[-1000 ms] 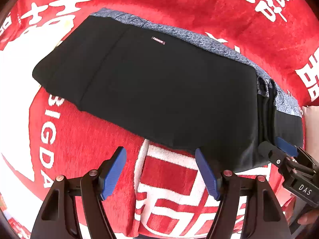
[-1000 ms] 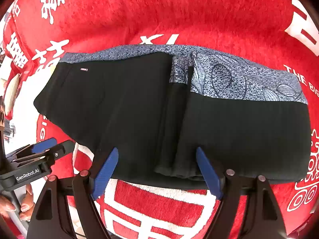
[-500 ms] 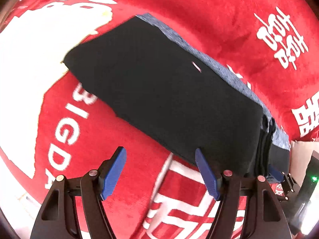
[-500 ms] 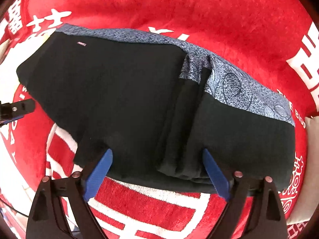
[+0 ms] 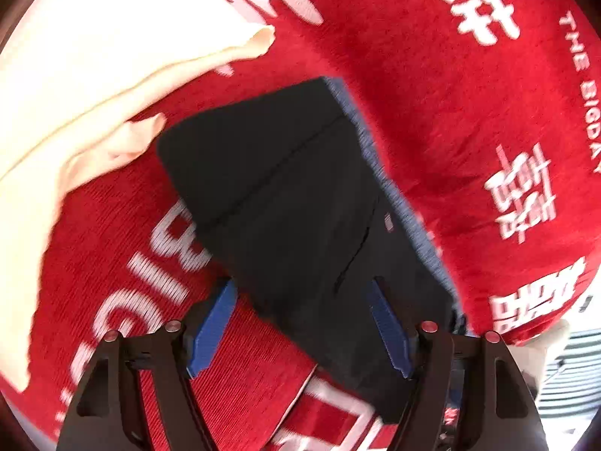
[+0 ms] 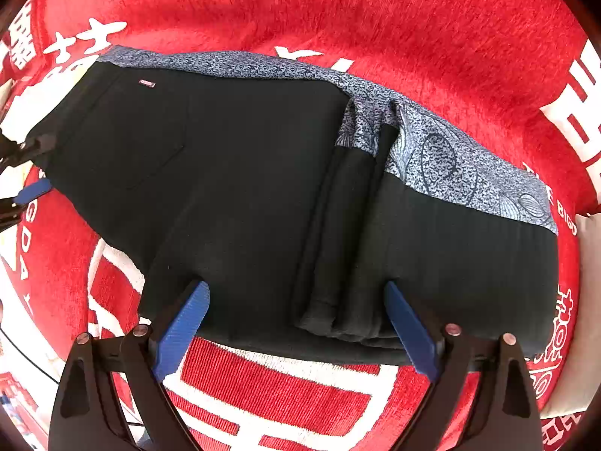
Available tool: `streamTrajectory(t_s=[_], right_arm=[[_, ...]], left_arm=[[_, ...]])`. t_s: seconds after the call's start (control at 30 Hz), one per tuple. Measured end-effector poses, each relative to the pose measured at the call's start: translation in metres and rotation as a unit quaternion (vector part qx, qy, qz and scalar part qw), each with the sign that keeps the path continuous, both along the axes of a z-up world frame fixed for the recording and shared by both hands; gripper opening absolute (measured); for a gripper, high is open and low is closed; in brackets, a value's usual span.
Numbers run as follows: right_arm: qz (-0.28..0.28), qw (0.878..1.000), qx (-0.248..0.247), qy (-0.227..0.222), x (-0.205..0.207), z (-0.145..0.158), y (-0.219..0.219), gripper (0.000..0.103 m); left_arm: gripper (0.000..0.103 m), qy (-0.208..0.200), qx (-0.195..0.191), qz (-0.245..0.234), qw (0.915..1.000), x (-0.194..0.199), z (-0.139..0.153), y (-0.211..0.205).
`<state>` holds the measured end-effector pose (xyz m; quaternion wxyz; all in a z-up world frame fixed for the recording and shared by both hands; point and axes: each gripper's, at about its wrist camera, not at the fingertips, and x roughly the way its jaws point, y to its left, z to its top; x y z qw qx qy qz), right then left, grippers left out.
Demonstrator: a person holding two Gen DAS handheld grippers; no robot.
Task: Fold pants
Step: 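Close the left gripper on one end of the pants bundle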
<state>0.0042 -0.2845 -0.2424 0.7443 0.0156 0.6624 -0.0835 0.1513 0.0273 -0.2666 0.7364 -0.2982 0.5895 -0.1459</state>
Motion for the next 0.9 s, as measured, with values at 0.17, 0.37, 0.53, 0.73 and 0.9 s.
streamTrajectory(t_s=[0.17, 0.37, 0.53, 0.73, 0.9], right_arm=[[-0.001, 1.000, 0.001, -0.005, -0.001, -0.001, 0.000, 0.095], [-0.001, 1.000, -0.001, -0.005, -0.005, -0.001, 0.002, 0.095], [0.000, 1.000, 0.002, -0.002, -0.002, 0.000, 0.001, 0.095], [-0.018, 0.999, 0.038, -0.021, 0.015, 0.033, -0.007, 0.092], [-0.025, 0.991, 0.126, -0.037, 0.070, 0.065, -0.011, 0.092]], left_arm=[[0.073, -0.006, -0.035, 0.008, 0.9994, 0.009, 0.002, 0.005], [0.076, -0.013, -0.014, -0.003, 0.9998, 0.019, -0.005, -0.004], [0.071, -0.008, 0.029, 0.015, 0.9994, 0.025, 0.001, -0.016], [0.030, -0.020, 0.111, -0.009, 0.9936, 0.023, 0.012, -0.024], [0.027, -0.118, 0.241, -0.086, 0.9595, 0.007, 0.044, -0.072]])
